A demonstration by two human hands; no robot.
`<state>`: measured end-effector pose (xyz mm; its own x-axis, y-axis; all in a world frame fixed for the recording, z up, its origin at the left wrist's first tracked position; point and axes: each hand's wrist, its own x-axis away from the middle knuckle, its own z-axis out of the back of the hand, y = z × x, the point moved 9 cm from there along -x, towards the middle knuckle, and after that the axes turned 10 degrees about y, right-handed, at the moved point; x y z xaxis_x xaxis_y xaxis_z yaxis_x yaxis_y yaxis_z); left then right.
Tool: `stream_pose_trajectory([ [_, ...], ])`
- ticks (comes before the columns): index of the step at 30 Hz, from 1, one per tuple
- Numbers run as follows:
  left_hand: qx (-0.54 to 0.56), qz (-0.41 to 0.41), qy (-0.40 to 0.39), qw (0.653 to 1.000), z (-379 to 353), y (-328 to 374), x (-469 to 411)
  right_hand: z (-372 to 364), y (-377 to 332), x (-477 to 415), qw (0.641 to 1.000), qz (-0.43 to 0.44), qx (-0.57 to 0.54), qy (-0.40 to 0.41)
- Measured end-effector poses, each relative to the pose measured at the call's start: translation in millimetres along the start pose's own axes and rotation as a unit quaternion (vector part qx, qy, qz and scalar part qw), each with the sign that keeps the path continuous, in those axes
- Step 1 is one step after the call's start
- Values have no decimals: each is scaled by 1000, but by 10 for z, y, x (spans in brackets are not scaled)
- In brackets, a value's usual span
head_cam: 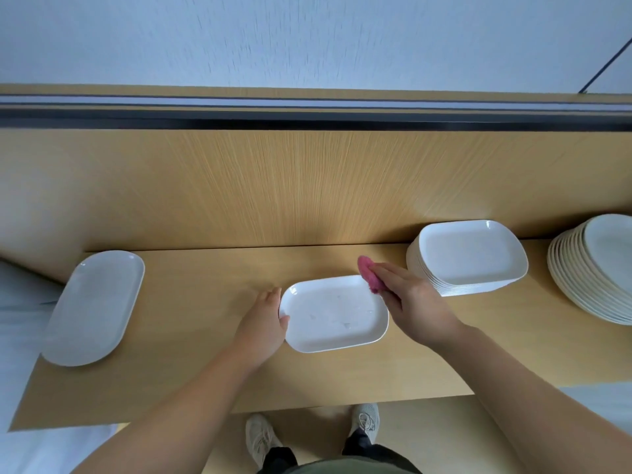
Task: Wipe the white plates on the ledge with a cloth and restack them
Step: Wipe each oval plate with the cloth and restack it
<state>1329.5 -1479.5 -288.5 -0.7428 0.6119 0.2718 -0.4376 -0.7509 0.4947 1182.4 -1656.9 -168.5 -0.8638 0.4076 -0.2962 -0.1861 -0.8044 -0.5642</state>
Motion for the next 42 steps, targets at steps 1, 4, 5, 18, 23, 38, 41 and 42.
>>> stream_pose_trajectory([
  [1,-11,-14,-10,1000,5,9,20,-72,39,-17,1000,1,12,-10],
  [4,-24,-58,-55,996,-33,24,87,-300,144,-49,998,7,67,-17],
  [5,-23,-67,-68,995,-45,27,104,-400,183,-40,996,6,88,-25],
  [18,-24,-94,-92,991,-62,34,48,-1419,448,385,937,-102,214,-257],
  [23,-15,-92,-92,991,-66,13,33,-1527,324,364,936,-96,201,-273],
  [38,5,-82,-69,994,-57,-27,-9,-1842,-169,297,932,50,127,-335],
  [41,-2,-91,-64,994,-47,-22,-6,-1843,-187,329,930,62,120,-343],
  [42,-8,-93,-65,993,-47,-24,-6,-1844,-190,349,928,68,119,-347],
])
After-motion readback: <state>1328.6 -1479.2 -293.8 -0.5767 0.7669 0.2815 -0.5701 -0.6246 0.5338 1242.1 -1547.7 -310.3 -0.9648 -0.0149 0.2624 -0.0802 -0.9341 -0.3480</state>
